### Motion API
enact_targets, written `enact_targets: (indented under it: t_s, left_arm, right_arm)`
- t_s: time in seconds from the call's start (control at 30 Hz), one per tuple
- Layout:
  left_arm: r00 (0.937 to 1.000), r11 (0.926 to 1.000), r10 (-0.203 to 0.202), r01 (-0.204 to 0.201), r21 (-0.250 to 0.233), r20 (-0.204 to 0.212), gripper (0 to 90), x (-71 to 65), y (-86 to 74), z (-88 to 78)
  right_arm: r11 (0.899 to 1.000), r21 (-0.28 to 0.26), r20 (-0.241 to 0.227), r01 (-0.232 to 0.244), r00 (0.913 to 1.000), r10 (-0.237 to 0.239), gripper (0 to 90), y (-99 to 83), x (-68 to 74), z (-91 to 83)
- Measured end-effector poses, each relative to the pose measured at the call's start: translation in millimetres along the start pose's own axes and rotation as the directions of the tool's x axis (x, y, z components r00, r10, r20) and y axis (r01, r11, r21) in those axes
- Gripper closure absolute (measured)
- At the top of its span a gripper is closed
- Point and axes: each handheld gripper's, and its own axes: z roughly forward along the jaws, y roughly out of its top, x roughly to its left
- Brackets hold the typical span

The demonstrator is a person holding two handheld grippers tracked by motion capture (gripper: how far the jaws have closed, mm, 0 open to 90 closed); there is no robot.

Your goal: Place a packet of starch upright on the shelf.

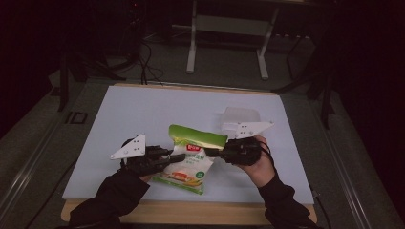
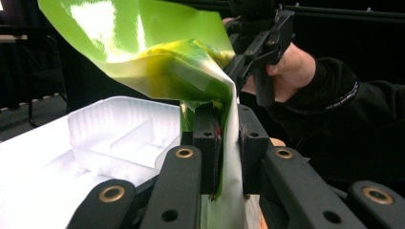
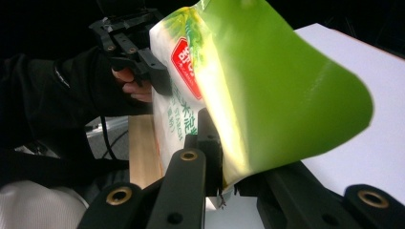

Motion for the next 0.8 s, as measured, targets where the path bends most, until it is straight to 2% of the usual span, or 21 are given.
enact_targets:
  t_s: [0.17,0.23,0.3,0.33,0.4,0.47,0.5,0.63,0.7,0.73,0.8]
  left_arm:
    - [1.0000,0.9998,0.001,-0.001,-0.022,-0.003,79.1,0.2,3.9,-3.1]
    - [0.9999,0.9996,-0.007,0.007,-0.027,-0.008,75.0,1.1,5.4,-4.8]
    - [0.9997,0.9987,-0.022,0.021,-0.046,-0.014,67.5,2.4,6.1,-7.5]
    - [0.9993,0.9985,-0.030,0.029,-0.047,-0.020,60.7,3.4,6.6,-9.0]
    - [0.9989,0.9970,-0.042,0.041,-0.066,-0.021,57.7,4.3,7.0,-12.6]
    - [0.9975,0.9955,-0.064,0.061,-0.072,-0.029,45.7,5.4,7.6,-15.1]
    - [0.9967,0.9952,-0.072,0.070,-0.069,-0.036,41.6,6.3,7.7,-16.2]
    - [0.9933,0.9931,-0.109,0.107,-0.048,-0.039,24.0,10.6,4.0,-21.2]
    - [0.9894,0.9921,-0.121,0.118,-0.041,-0.080,16.2,11.5,0.4,-25.2]
    - [0.9878,0.9911,-0.131,0.129,-0.035,-0.084,14.5,12.6,-1.6,-28.0]
    - [0.9853,0.9902,-0.139,0.139,-0.004,-0.099,12.4,14.0,-6.0,-31.7]
  right_arm:
    - [0.997,-0.002,-0.005,0.077,0.9970,-0.077,84.5,14.6,4.7,-5.0]
    - [0.995,-0.001,-0.010,0.099,0.9950,-0.099,84.6,20.7,6.5,-6.9]
    - [0.993,-0.001,-0.007,0.122,0.9926,-0.122,84.6,25.7,7.4,-8.9]
    - [0.991,-0.003,-0.005,0.137,0.9905,-0.137,84.6,29.2,7.5,-10.8]
    - [0.986,-0.011,-0.001,0.168,0.9858,-0.168,84.6,34.3,7.9,-14.8]
    - [0.982,-0.021,0.004,0.190,0.9819,-0.190,84.6,38.9,7.4,-19.5]
    - [0.977,-0.022,0.007,0.211,0.9775,-0.211,84.6,41.2,6.6,-22.0]
    - [0.968,-0.042,0.014,0.246,0.9693,-0.245,84.6,48.8,1.7,-32.4]
    - [0.966,-0.041,0.023,0.256,0.9665,-0.255,84.6,52.3,-2.3,-38.3]
    - [0.962,-0.050,0.022,0.267,0.9636,-0.266,84.5,53.3,-4.2,-41.8]
    - [0.956,-0.054,0.049,0.289,0.9568,-0.286,84.5,55.3,-8.4,-49.0]
